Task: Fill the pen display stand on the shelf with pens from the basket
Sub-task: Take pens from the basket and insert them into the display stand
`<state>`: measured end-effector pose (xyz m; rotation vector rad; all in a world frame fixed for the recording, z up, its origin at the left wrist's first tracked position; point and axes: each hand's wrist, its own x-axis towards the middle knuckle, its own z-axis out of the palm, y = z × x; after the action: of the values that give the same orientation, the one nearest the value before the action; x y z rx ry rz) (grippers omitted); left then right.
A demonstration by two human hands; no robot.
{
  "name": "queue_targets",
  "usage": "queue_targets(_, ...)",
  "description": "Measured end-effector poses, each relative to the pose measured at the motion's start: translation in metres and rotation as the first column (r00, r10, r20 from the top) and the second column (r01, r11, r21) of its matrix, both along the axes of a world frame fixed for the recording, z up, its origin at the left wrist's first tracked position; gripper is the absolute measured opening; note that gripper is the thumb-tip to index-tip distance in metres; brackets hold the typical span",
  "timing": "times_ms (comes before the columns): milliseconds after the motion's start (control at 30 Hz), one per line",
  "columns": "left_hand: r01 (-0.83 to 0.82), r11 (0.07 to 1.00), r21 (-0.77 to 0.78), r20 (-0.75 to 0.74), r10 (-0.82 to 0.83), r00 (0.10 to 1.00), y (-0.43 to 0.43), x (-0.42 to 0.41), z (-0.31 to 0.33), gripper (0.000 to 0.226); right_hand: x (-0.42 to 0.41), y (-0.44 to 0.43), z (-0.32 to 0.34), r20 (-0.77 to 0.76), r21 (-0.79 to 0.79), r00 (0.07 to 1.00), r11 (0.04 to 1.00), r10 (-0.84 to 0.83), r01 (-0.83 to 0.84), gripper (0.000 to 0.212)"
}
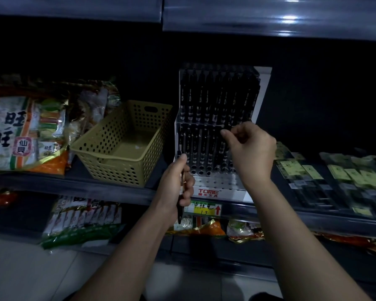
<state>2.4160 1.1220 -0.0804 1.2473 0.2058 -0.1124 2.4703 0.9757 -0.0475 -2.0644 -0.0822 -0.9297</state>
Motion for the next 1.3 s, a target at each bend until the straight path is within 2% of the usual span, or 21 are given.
queue_targets(167,-0.033,0.996,-0.083,0.027,0.036,0.999,0.001,0.001,0.0,0.028,0.003,0.0,-0.009,-0.098,-0.061,0.995,0.998,-0.018,0.012,0.021)
queue_targets(367,-0.079,0.997,0.01,0.059,0.079,0.995,0.001,0.004,-0.003,0.022,0.005,0.001,-0.015,-0.211,-0.1,0.977,0.995,-0.031,0.01,0.023)
queue_targets(600,-0.095,0.99,0.107,0.149,0.079,0.986,0.0,0.004,-0.006,0.021,0.006,0.001,-0.018,-0.236,-0.106,0.972,0.994,-0.021,-0.004,0.022)
queue_targets(667,-0.098,0.986,0.133,0.182,0.073,0.981,-0.001,0.004,-0.008,0.019,0.004,0.001,-0.018,-0.229,-0.103,0.973,0.995,-0.027,0.004,0.029)
queue_targets(733,-0.103,0.986,0.134,0.202,0.074,0.977,-0.001,0.006,-0.009,0.015,0.001,0.002,-0.016,-0.159,-0.107,0.986,0.994,-0.053,0.036,0.039)
queue_targets(800,-0.105,0.987,0.124,0.222,0.075,0.972,-0.002,0.007,-0.009,0.016,-0.004,0.007,-0.01,-0.08,-0.087,0.997,0.996,0.021,-0.028,0.037)
queue_targets(867,-0.111,0.988,0.107,0.241,0.083,0.967,-0.003,0.007,-0.01,0.022,-0.007,0.015,-0.003,-0.109,-0.054,0.973,0.976,0.203,-0.21,0.027)
queue_targets(967,-0.101,0.993,0.065,0.292,0.078,0.953,-0.004,0.007,-0.008,0.019,-0.013,0.022,0.009,-0.34,0.072,0.834,0.897,0.434,-0.437,0.018)
queue_targets(1033,-0.093,0.994,0.058,0.31,0.071,0.948,-0.004,0.006,-0.006,0.02,-0.015,0.02,0.011,-0.395,0.228,0.718,0.818,0.573,-0.528,0.011)
queue_targets(1067,-0.09,0.994,0.064,0.316,0.066,0.947,-0.003,0.005,-0.005,0.021,-0.015,0.018,0.012,-0.386,0.263,0.691,0.79,0.612,-0.553,0.007)
queue_targets(1167,-0.083,0.993,0.086,0.332,0.05,0.942,-0.003,0.005,-0.006,0.026,-0.015,0.015,0.011,-0.342,0.223,0.707,0.784,0.619,-0.579,0.011)
queue_targets(1300,-0.063,0.991,0.114,0.332,0.022,0.943,-0.006,0.005,-0.006,0.028,-0.016,0.016,0.013,-0.35,0.108,0.77,0.839,0.534,-0.533,0.014)
